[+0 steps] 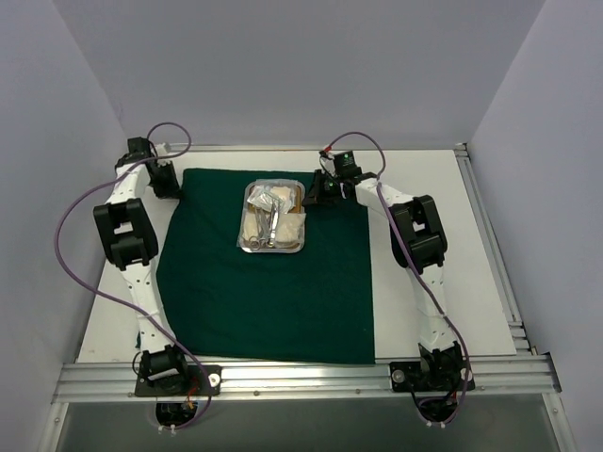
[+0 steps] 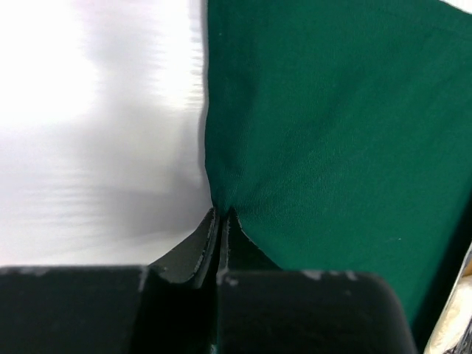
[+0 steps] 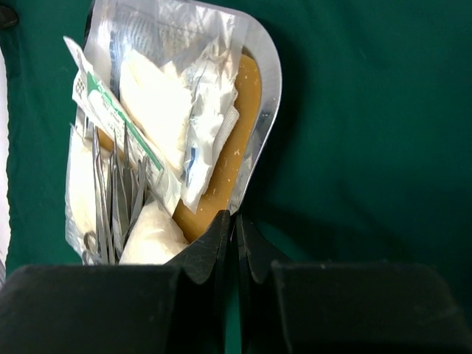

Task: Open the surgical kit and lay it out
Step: Move the container from the surgical kit.

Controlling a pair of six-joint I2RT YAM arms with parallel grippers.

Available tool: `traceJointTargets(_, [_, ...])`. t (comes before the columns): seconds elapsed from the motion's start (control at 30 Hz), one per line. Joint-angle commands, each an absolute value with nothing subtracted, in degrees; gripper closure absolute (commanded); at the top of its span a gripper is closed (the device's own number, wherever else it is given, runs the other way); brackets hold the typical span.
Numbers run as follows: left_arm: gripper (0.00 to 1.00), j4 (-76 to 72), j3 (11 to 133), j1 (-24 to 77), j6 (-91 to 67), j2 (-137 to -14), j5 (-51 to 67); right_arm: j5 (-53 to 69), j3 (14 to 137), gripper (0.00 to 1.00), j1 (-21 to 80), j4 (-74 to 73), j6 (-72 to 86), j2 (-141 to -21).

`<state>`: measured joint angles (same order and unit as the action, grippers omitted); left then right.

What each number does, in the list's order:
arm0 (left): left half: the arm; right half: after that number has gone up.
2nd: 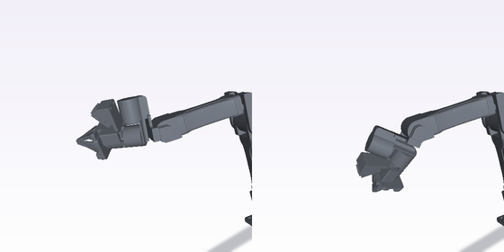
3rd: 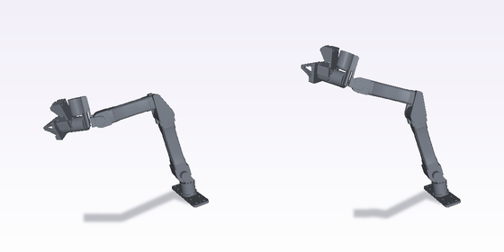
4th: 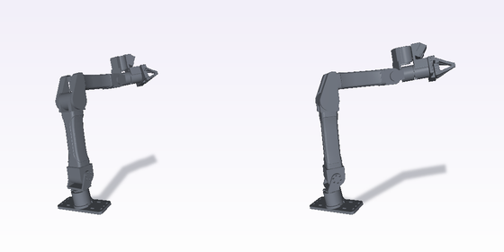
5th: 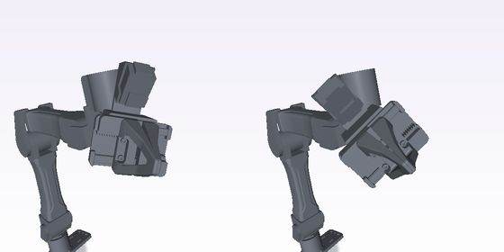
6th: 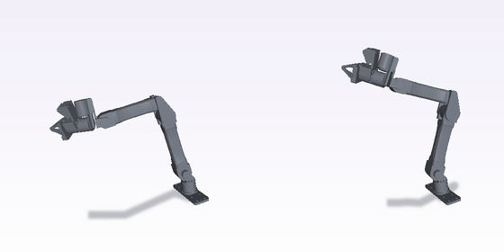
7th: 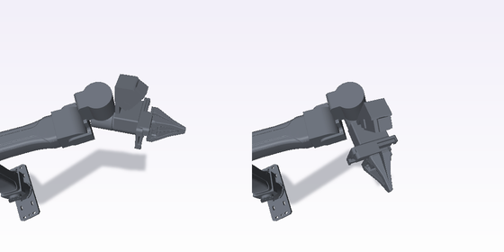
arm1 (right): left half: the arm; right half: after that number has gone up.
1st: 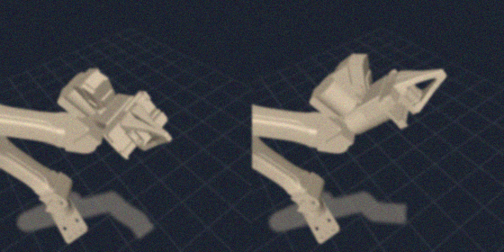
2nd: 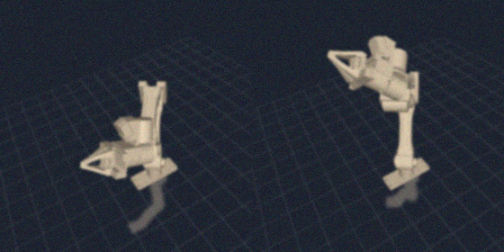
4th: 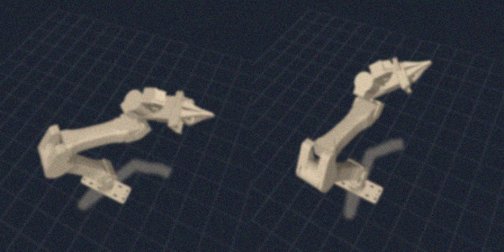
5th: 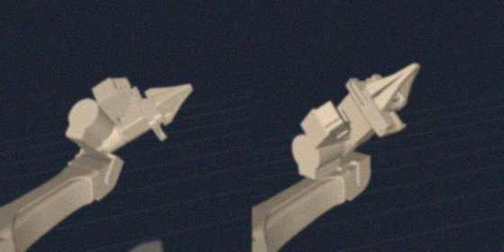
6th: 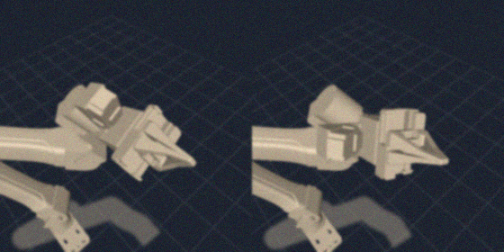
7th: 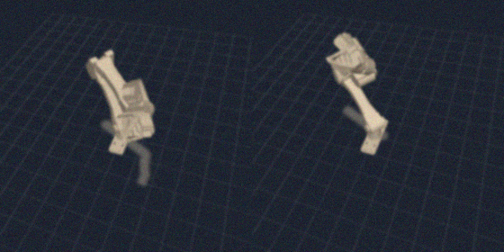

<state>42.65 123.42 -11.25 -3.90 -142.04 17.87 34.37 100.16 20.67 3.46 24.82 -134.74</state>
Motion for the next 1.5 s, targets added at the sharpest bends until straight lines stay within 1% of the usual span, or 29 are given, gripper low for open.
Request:
traceJointTargets(0.0, [0.98, 35.3, 119.1, -17.4, -6.9, -138.4, 12.8, 35.2, 102.7, 1.0, 20.6, 1.3, 22.2, -133.7])
traceJointTargets(0.17, [0.98, 30.1, 112.9, -19.9, -8.4, -134.7, 12.7, 35.5, 101.4, 1.0, 20.7, 0.8, 21.7, -132.7])
traceJointTargets(0.23, [0.98, 30.0, 112.9, -20.6, -8.3, -134.5, 13.6, 35.7, 101.0, 1.0, 20.8, 0.4, 21.0, -132.0])
traceJointTargets(0.37, [0.98, 32.6, 116.4, -20.5, -6.5, -137.5, 17.3, 35.6, 101.1, 1.0, 20.7, -2.2, 19.5, -131.2])
traceJointTargets(0.4, [0.98, 33.6, 118.9, -20.3, -6.0, -138.2, 17.6, 35.5, 101.1, 1.0, 20.6, -2.7, 19.2, -131.0])
traceJointTargets(0.57, [0.98, 40.0, 127.6, -17.9, -1.5, -143.1, 17.6, 35.2, 99.4, 1.0, 19.6, -4.7, 16.8, -130.3])
traceJointTargets(0.8, [0.98, 43.8, 137.6, -14.9, -0.1, -148.6, 17.8, 34.9, 94.9, 1.0, 17.2, -6.7, 14.2, -127.8])
traceJointTargets(0.9, [0.98, 43.9, 139.0, -14.8, -1.3, -148.8, 17.9, 33.8, 95.3, 1.0, 16.1, -8.2, 13.0, -126.9])
traceJointTargets(1.27, [0.98, 42.4, 135.6, -14.7, -1.3, -146.3, 16.7, 32.8, 97.9, 1.0, 13.0, -10.6, 11.8, -126.7])
traceJointTargets(1.3, [0.98, 42.4, 135.4, -14.7, -1.2, -146.3, 16.7, 32.8, 97.7, 0.98, 13.0, -10.3, 12.2, -126.7])
traceJointTargets(1.4, [0.98, 42.4, 135.1, -14.5, -1.2, -146.0, 17.0, 34.3, 95.0, 0.84, 13.1, -6.3, 15.2, -125.6])
traceJointTargets(1.47, [0.98, 42.1, 134.5, -14.3, -1.3, -145.5, 17.3, 35.3, 91.3, 0.8, 13.2, -0.9, 19.5, -124.5])
